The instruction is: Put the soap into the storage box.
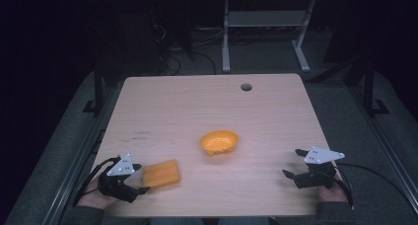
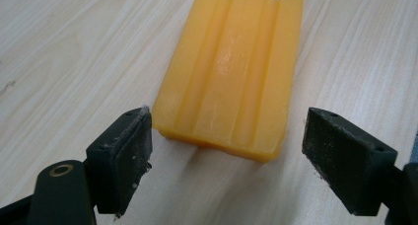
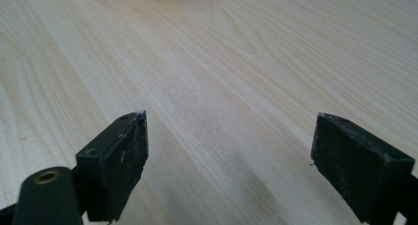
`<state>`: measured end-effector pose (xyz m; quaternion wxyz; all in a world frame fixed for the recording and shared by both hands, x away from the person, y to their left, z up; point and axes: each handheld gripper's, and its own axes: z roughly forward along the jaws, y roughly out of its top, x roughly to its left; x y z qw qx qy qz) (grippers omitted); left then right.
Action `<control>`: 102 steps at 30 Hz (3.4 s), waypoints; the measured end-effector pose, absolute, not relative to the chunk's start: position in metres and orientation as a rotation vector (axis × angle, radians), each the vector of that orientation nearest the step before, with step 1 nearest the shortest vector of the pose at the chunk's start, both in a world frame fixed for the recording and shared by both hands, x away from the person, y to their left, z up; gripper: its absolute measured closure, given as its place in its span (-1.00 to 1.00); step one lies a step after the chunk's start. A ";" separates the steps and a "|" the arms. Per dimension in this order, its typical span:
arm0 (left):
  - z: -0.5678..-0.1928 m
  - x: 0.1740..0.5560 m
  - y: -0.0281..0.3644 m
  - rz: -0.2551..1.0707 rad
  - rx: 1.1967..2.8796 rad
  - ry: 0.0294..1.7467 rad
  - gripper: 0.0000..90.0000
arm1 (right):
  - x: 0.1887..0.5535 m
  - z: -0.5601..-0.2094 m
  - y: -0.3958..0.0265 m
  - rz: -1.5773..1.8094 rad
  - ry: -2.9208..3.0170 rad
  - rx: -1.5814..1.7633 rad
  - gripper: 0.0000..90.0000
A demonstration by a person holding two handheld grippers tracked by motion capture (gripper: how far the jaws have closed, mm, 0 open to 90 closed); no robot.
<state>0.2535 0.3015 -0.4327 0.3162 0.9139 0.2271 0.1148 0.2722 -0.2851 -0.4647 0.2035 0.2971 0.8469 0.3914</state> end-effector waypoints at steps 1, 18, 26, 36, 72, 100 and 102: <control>-0.432 0.254 0.301 0.311 2.407 0.593 -0.59 | 0.272 -0.465 -0.285 1.093 2.363 0.828 -0.70; -0.420 0.260 0.287 0.327 2.441 0.532 -0.61 | 0.271 -0.467 -0.285 1.094 2.377 0.841 -0.70; -0.421 0.268 0.278 0.312 2.465 0.506 -0.61 | 0.272 -0.468 -0.283 1.088 2.402 0.830 -0.70; -0.423 0.269 0.265 0.323 2.502 0.476 -0.61 | 0.271 -0.468 -0.282 1.089 2.416 0.814 -0.70; -0.437 0.294 0.234 0.225 2.630 0.400 -0.65 | 0.273 -0.472 -0.277 1.087 2.484 0.789 -0.70; -0.449 0.298 0.234 0.184 2.653 0.432 -0.63 | 0.273 -0.473 -0.273 1.086 2.508 0.772 -0.70; -0.449 0.297 0.234 0.185 2.653 0.430 -0.63 | 0.273 -0.473 -0.273 1.084 2.510 0.773 -0.70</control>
